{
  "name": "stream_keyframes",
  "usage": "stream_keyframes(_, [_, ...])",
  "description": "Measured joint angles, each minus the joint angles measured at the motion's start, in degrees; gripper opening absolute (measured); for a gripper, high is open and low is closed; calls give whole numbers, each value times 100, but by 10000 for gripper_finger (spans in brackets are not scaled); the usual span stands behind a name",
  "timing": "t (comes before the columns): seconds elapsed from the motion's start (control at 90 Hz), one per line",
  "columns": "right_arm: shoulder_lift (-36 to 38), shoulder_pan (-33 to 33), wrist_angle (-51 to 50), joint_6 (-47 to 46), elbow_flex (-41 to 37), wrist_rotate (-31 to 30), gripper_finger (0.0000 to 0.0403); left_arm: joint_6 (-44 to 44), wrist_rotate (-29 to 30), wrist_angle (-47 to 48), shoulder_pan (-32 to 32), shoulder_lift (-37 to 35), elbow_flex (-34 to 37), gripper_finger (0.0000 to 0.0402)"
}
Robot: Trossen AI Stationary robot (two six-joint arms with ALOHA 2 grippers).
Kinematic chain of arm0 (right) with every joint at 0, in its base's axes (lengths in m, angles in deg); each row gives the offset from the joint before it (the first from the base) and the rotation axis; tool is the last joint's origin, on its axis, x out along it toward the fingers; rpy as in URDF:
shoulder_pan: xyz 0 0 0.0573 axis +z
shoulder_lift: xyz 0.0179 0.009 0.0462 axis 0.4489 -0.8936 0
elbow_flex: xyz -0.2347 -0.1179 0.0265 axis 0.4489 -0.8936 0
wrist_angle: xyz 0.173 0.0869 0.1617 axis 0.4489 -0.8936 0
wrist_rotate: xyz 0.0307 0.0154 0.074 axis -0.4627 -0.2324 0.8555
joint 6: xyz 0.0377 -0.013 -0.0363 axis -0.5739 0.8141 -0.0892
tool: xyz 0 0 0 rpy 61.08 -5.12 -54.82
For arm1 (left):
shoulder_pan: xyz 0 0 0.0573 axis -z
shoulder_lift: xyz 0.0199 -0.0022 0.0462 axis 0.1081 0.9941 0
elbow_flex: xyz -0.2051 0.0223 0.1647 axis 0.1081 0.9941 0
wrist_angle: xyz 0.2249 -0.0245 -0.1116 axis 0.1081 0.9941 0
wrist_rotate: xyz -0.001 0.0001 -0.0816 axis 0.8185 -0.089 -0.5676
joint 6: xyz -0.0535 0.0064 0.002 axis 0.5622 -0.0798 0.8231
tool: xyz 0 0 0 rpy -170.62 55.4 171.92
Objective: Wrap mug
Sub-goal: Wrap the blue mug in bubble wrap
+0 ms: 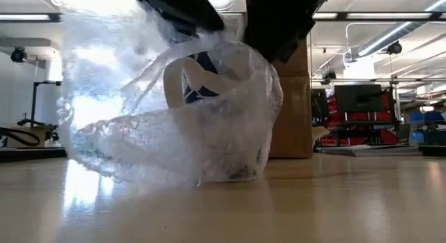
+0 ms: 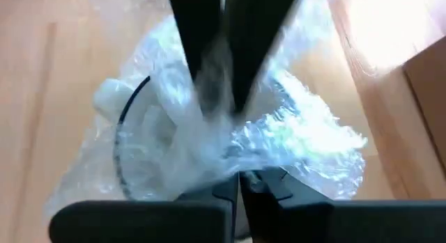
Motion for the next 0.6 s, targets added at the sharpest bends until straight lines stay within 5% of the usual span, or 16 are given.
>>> stream_keyframes(0.189, [9,-6,116,-2,13,-57,0,384,139,1524,245,-981,4,0])
stream_keyframes(0.322, [-21,11,13,36,-28,38,0,949,913,2957,556,-1480,69,0])
stream_keyframes(0.6, [-20,6,75,0,-17,24,0,1750,1033,3305,923,-1929,698,0])
